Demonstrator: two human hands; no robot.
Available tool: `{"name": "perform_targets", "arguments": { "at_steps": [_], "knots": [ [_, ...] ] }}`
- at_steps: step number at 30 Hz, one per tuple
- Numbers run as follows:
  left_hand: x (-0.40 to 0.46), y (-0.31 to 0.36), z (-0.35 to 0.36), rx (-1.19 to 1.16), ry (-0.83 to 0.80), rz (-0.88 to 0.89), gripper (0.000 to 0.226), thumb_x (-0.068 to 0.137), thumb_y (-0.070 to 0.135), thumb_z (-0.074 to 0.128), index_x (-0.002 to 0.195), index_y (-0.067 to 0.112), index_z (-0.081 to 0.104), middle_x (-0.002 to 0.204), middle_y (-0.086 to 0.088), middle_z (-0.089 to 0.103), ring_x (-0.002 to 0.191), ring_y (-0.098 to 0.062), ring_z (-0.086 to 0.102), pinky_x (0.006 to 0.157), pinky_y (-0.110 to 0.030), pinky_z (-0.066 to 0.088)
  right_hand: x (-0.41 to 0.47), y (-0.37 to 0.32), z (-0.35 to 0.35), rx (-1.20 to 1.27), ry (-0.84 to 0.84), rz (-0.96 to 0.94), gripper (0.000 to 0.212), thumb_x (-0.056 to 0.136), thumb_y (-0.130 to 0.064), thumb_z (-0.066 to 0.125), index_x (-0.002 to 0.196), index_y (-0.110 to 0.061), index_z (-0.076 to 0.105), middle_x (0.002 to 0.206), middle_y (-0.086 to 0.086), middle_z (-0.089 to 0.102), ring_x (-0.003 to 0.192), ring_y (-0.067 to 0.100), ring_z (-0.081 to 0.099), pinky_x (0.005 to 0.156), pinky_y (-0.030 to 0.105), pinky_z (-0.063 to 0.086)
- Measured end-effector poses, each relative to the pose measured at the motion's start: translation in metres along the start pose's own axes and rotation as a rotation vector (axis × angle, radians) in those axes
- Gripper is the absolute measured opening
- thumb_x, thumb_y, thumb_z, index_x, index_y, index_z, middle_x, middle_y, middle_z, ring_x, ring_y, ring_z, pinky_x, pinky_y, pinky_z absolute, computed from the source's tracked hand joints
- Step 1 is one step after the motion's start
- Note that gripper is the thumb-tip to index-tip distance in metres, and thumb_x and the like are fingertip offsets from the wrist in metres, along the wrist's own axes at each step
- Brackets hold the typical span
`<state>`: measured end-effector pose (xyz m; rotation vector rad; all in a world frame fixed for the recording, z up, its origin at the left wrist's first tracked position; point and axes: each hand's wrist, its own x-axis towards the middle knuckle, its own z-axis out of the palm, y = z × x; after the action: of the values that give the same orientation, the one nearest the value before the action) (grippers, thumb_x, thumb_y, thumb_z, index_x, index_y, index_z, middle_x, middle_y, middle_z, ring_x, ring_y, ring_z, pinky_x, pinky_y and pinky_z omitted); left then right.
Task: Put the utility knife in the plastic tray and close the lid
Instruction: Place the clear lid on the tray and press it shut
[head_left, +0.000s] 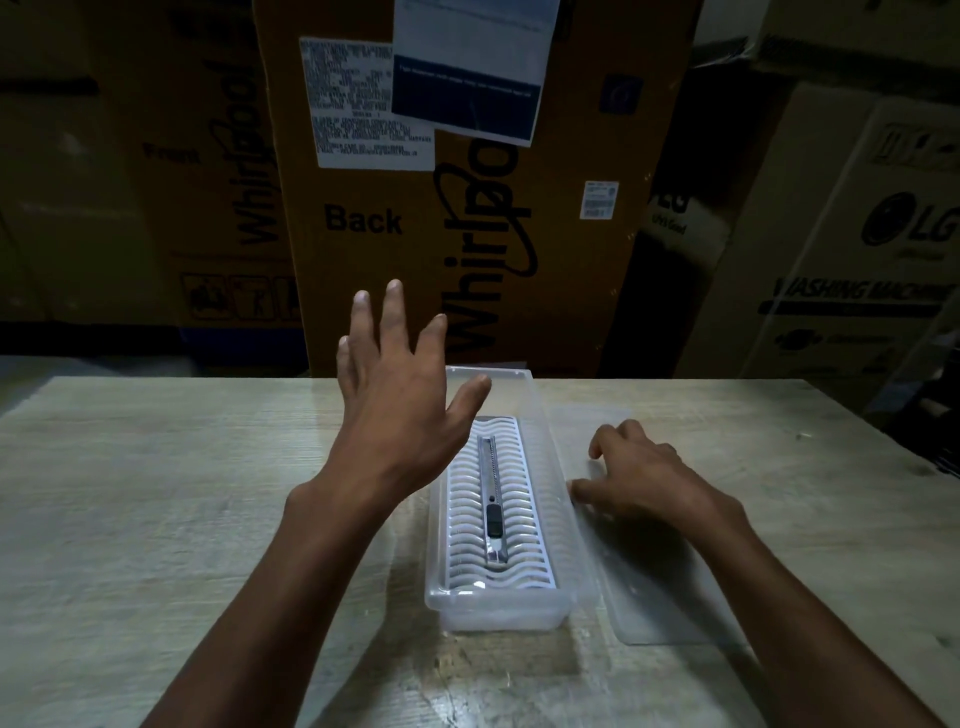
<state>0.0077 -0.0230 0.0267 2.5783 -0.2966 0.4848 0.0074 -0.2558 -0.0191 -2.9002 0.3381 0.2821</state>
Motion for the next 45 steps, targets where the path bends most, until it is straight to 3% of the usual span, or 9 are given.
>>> {"name": "perform_targets", "arguments": {
  "at_steps": [9,13,17,23,25,27,32,37,45],
  "knots": [
    [0.000,-0.002,0.003,-0.006,-0.053,-0.025,0.073,0.095,0.051,0.050,0.156,0.027,0.018,0.168,-0.003,-0.021,0.154,-0.027,-0.019,0.123,-0.055,0.007,0.000,-0.001,0.002,0.064,0.074,0.000,0.065,0.082,-0.058,0.068,0.135,-0.028,0.046,0.155,0.005,0.035,0.141,0.033,0.030,0.106,0.057,0.035],
    [-0.002,-0.003,0.002,-0.068,-0.089,-0.039,0.071,0.095,0.049,0.051,0.156,0.025,0.023,0.170,-0.003,-0.007,0.154,-0.032,0.012,0.117,-0.053,0.031,0.000,0.001,-0.010,0.128,0.148,0.018,0.068,0.082,-0.057,0.067,0.139,-0.026,0.047,0.156,0.007,0.038,0.140,0.036,0.034,0.108,0.058,0.039],
    [-0.003,-0.005,0.004,-0.075,-0.139,-0.082,0.064,0.098,0.046,0.048,0.153,0.021,0.031,0.167,-0.007,0.020,0.147,-0.029,0.034,0.114,-0.050,0.036,-0.008,0.002,-0.031,0.233,0.271,-0.029,0.066,0.081,-0.060,0.066,0.136,-0.028,0.051,0.151,0.008,0.046,0.132,0.034,0.046,0.104,0.055,0.045],
    [-0.003,-0.004,0.006,-0.079,-0.172,-0.103,0.040,0.101,0.038,0.043,0.118,0.010,0.066,0.121,-0.013,0.070,0.106,-0.028,0.067,0.097,-0.047,0.051,-0.035,-0.031,-0.040,0.470,0.297,-0.176,0.062,0.088,-0.056,0.061,0.140,-0.026,0.049,0.151,0.005,0.046,0.128,0.025,0.051,0.091,0.039,0.044],
    [-0.002,-0.005,0.008,-0.151,-0.190,-0.132,0.043,0.102,0.039,0.042,0.087,0.007,0.066,0.088,-0.014,0.072,0.081,-0.030,0.069,0.084,-0.047,0.056,-0.039,-0.052,-0.028,0.434,0.304,-0.208,0.066,0.086,-0.061,0.060,0.140,-0.025,0.050,0.150,0.005,0.049,0.128,0.025,0.051,0.095,0.040,0.046],
    [-0.003,-0.005,0.009,-0.191,-0.228,-0.158,0.049,0.102,0.043,0.041,0.083,0.006,0.066,0.078,-0.015,0.070,0.073,-0.030,0.069,0.080,-0.047,0.057,-0.041,-0.069,-0.014,0.348,0.296,-0.223,0.072,0.085,-0.068,0.056,0.141,-0.024,0.049,0.150,0.004,0.049,0.132,0.026,0.048,0.101,0.045,0.047],
    [-0.003,-0.009,0.010,-0.138,-0.250,-0.150,0.047,0.097,0.052,0.045,0.102,0.012,0.067,0.096,-0.009,0.071,0.077,-0.023,0.068,0.081,-0.048,0.057,-0.047,-0.079,-0.007,0.205,0.258,-0.273,0.065,0.093,-0.065,0.046,0.132,-0.015,0.059,0.148,0.008,0.052,0.140,0.030,0.039,0.106,0.045,0.040],
    [-0.004,-0.010,0.010,-0.179,-0.286,-0.159,0.046,0.091,0.040,0.064,0.126,0.010,0.058,0.127,-0.010,0.065,0.099,-0.027,0.066,0.083,-0.050,0.060,-0.043,-0.062,-0.022,0.279,0.224,-0.284,0.051,0.096,-0.045,0.058,0.138,-0.015,0.057,0.146,0.004,0.057,0.130,0.022,0.055,0.102,0.040,0.046],
    [-0.005,-0.010,0.014,-0.225,-0.209,-0.164,0.050,0.090,0.030,0.069,0.133,0.008,0.055,0.130,-0.012,0.064,0.108,-0.030,0.064,0.086,-0.051,0.059,-0.037,-0.048,-0.025,0.274,0.142,-0.278,0.064,0.087,-0.042,0.073,0.142,-0.018,0.051,0.151,0.002,0.051,0.122,0.021,0.061,0.087,0.033,0.049]
  ]
}}
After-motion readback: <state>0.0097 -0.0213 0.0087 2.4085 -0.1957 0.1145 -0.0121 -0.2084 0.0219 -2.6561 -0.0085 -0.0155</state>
